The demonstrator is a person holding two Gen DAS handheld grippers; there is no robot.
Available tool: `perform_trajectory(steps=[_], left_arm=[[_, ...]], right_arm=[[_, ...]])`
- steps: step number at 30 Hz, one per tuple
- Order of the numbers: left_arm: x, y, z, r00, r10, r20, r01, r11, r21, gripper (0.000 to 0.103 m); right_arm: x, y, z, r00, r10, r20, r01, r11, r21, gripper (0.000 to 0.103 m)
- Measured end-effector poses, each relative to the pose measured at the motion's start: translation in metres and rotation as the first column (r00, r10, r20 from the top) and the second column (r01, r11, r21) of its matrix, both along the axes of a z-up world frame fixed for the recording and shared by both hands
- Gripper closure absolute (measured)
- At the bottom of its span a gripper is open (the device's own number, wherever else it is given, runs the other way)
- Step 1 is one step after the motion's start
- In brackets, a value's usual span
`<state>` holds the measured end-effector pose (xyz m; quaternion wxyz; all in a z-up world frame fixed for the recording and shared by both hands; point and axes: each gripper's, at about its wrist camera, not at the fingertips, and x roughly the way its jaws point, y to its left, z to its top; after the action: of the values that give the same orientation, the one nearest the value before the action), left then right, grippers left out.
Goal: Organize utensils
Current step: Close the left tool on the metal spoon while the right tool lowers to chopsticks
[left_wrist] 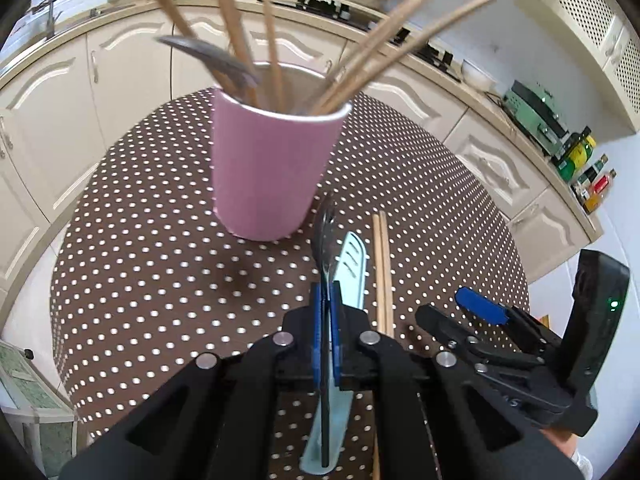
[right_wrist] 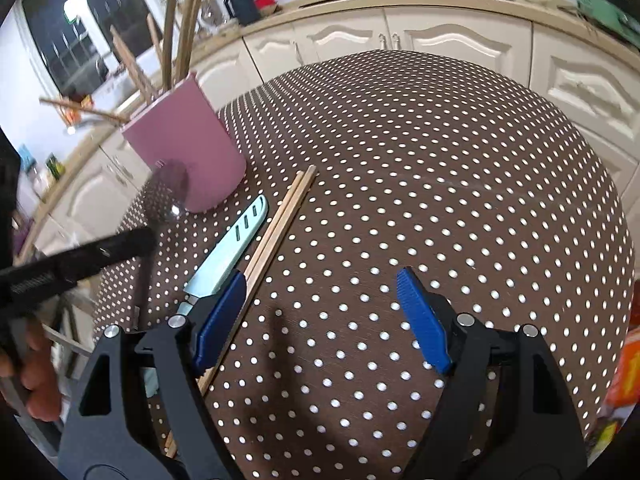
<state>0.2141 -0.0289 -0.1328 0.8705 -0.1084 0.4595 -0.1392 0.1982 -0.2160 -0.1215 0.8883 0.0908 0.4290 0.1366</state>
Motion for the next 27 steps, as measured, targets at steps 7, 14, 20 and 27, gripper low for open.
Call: perform_trajectory(steps=[7,14,20,27], left_arm=[[-0.007,0.020,-0.002,1.000,0.006,-0.009,-0.007,1.000,-0.012,0.099],[-0.013,0.033,-0.011,1.000,0.002,-0.024,-0.003,1.000,-0.025,0.100],[-0.012,0.038,-0.018,0.999,0.016,-0.046,-0.016,1.000,-0.006,0.100],[-0.011,0.050,-0.023,0.996,0.062,-0.068,-0.058,0.997,0.047,0.099]], right_arm=[[0.009,0.032,-0.003,1.000,0.018,-0.013,-0.019,0.991,-0.131,0.026],[0.016,0.049,-0.006,0.999,0.030,-0.026,-0.035,0.976,-0.214,0.026],[0.021,0.056,-0.005,0.998,0.042,-0.055,-0.055,0.965,-0.255,0.026],[0.029,0.060,-0.001,0.996,0.045,-0.076,-0.066,0.953,-0.294,0.026]])
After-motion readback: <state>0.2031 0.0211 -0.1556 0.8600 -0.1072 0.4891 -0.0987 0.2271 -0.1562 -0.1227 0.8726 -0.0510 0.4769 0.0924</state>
